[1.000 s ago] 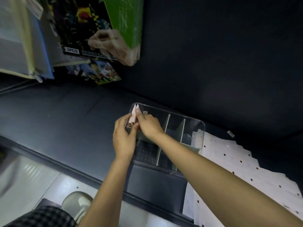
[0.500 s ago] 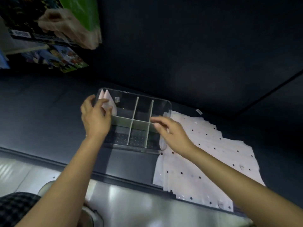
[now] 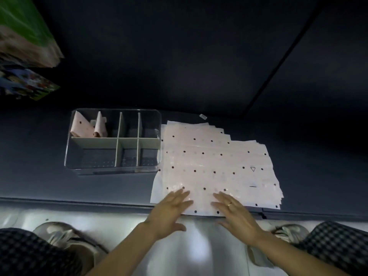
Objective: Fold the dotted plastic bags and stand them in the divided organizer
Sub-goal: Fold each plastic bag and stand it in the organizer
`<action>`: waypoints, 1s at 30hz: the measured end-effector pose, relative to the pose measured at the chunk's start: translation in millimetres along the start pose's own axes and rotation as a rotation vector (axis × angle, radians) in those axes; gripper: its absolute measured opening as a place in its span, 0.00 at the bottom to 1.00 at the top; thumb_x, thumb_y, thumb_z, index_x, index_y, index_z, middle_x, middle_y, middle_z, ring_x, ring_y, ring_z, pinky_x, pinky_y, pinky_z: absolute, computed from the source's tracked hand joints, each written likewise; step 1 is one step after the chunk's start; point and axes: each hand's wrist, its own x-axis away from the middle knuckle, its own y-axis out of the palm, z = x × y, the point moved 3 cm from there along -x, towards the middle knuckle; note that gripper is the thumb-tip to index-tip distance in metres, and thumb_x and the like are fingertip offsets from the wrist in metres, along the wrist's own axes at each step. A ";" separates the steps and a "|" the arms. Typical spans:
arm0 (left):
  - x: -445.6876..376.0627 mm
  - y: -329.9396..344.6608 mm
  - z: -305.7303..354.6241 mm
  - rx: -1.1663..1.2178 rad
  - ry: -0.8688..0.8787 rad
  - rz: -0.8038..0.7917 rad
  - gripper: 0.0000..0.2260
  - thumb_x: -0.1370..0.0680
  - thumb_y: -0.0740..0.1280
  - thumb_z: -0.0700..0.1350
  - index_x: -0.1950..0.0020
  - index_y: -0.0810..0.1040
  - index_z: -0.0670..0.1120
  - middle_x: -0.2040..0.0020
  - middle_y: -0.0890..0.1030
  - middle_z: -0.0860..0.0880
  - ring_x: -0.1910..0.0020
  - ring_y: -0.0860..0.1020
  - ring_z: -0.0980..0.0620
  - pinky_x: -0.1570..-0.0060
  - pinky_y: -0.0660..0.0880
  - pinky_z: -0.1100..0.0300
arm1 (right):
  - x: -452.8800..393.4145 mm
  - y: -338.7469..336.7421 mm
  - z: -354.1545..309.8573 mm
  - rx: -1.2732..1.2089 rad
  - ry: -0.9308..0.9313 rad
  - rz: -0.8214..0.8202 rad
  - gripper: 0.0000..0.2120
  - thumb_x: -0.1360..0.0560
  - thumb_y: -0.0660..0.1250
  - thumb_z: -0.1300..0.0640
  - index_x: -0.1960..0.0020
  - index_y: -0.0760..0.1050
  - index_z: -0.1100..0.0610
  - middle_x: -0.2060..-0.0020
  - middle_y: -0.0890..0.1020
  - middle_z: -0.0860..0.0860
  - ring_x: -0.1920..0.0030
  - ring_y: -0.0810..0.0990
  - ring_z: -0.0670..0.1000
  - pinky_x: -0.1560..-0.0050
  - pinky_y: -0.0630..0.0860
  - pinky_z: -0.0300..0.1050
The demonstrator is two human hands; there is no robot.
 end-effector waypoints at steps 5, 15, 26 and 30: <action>5.0 -12.1 0.9 0.058 0.004 0.255 0.15 0.25 0.69 0.46 0.38 0.78 0.50 0.32 0.73 0.50 0.30 0.68 0.48 0.30 0.61 0.54 | -1.1 -16.0 -1.9 -0.119 -0.068 0.182 0.01 0.30 0.73 0.60 0.61 0.83 0.56 0.53 0.85 0.49 0.50 0.83 0.51 0.51 0.80 0.43; -3.9 -87.5 23.9 0.538 -0.142 0.626 0.11 0.22 0.62 0.57 0.43 0.79 0.56 0.44 0.77 0.66 0.43 0.74 0.64 0.43 0.68 0.71 | -23.9 -85.3 9.4 -0.442 0.055 -0.063 0.04 0.21 0.61 0.55 0.51 0.75 0.53 0.58 0.81 0.45 0.56 0.78 0.46 0.51 0.72 0.41; -42.3 -76.6 12.5 0.171 -0.130 0.643 0.20 0.21 0.61 0.52 0.30 0.70 0.46 0.27 0.67 0.50 0.27 0.61 0.51 0.27 0.56 0.55 | -160.2 -99.1 85.3 -0.302 0.334 -0.010 0.07 0.23 0.63 0.55 0.50 0.79 0.55 0.50 0.81 0.48 0.43 0.71 0.50 0.43 0.69 0.45; -59.3 -46.2 13.8 -0.099 -0.053 0.375 0.28 0.24 0.67 0.53 0.28 0.68 0.42 0.27 0.64 0.45 0.27 0.62 0.44 0.28 0.52 0.51 | -183.7 -78.7 96.2 -0.221 0.443 -0.044 0.09 0.22 0.60 0.57 0.49 0.79 0.54 0.49 0.81 0.49 0.40 0.71 0.53 0.41 0.68 0.46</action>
